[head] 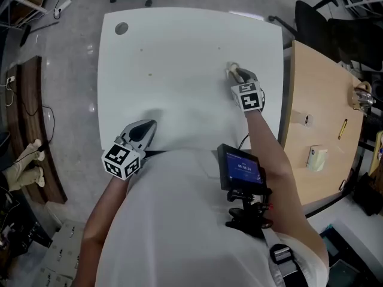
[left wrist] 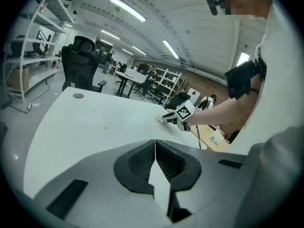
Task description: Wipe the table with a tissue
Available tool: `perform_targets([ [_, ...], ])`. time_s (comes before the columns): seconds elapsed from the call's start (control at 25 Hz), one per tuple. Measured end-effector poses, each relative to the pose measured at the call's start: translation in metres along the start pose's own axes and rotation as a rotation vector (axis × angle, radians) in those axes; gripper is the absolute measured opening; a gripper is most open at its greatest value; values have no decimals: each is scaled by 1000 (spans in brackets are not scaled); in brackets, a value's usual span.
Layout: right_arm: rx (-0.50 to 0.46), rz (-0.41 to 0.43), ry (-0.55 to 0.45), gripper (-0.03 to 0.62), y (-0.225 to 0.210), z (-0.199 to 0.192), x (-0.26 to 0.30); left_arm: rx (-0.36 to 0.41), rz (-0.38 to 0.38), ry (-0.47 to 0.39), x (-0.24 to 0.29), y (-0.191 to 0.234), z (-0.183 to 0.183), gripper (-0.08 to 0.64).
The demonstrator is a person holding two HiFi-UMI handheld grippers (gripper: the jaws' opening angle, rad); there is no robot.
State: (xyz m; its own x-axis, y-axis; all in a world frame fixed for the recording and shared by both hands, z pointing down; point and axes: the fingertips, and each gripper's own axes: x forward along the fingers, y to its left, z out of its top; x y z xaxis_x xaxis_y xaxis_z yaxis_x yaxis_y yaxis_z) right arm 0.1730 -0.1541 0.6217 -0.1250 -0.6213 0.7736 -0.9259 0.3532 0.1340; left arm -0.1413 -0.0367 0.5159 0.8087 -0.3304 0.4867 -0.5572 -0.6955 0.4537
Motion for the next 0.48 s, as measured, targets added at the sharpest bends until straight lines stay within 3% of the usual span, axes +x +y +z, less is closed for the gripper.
perform_targets([
  [0.24,-72,15,-40,91,-26,41,33,-18,39,20,5,-2,-2,8],
  [0.48,-193,18,-8,91,-41,60,56,-15,61,18,13,-14,2,8],
])
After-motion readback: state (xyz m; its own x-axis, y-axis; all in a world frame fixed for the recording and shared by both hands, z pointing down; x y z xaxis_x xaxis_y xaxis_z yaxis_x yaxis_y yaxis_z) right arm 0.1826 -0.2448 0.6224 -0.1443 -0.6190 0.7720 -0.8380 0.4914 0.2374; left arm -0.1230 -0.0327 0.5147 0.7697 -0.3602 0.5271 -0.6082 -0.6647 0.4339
